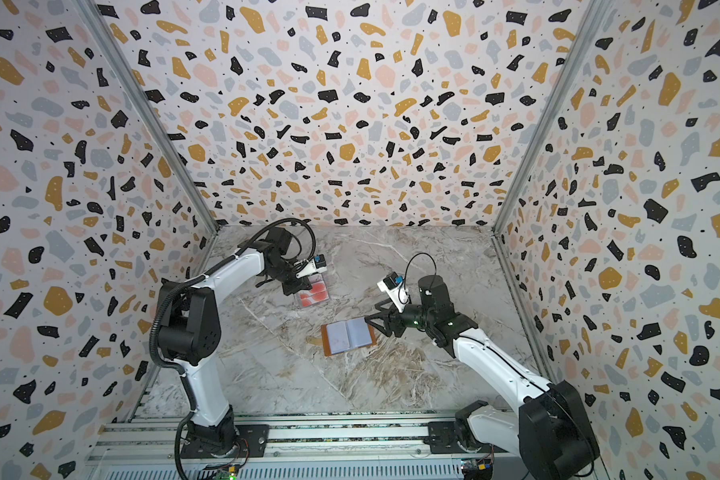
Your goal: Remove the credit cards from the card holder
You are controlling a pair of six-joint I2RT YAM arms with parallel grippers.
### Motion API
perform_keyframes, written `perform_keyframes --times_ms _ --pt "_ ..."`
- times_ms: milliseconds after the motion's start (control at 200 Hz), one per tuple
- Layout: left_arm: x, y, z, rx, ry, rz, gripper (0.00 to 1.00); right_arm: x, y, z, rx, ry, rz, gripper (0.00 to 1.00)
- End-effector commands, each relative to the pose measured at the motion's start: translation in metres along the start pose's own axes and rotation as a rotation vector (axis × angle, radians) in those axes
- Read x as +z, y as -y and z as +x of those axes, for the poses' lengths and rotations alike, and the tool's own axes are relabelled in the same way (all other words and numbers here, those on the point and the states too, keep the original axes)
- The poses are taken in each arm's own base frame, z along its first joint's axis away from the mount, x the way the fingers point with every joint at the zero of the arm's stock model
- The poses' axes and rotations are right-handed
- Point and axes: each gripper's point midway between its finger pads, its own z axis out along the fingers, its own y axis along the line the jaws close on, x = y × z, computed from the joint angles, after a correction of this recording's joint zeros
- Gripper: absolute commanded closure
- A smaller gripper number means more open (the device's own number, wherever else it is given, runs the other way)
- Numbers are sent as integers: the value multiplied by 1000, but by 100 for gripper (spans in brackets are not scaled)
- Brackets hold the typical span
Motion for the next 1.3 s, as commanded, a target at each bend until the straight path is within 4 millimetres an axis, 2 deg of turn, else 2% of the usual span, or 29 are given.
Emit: perform_keyframes --times_ms 0,676,916,1296 --pt "-18 -12 -8 26 26 -58 100 -1 0 -4 -4 14 -2 38" --pt "-36 -17 -20 28 65 -101 100 -2 2 -3 2 13 1 38" --pt "-20 -19 -5 2 8 -85 100 -2 3 -3 1 14 3 38" --pt "-8 -19 -1 -18 4 -59 100 -2 3 -2 1 13 5 38"
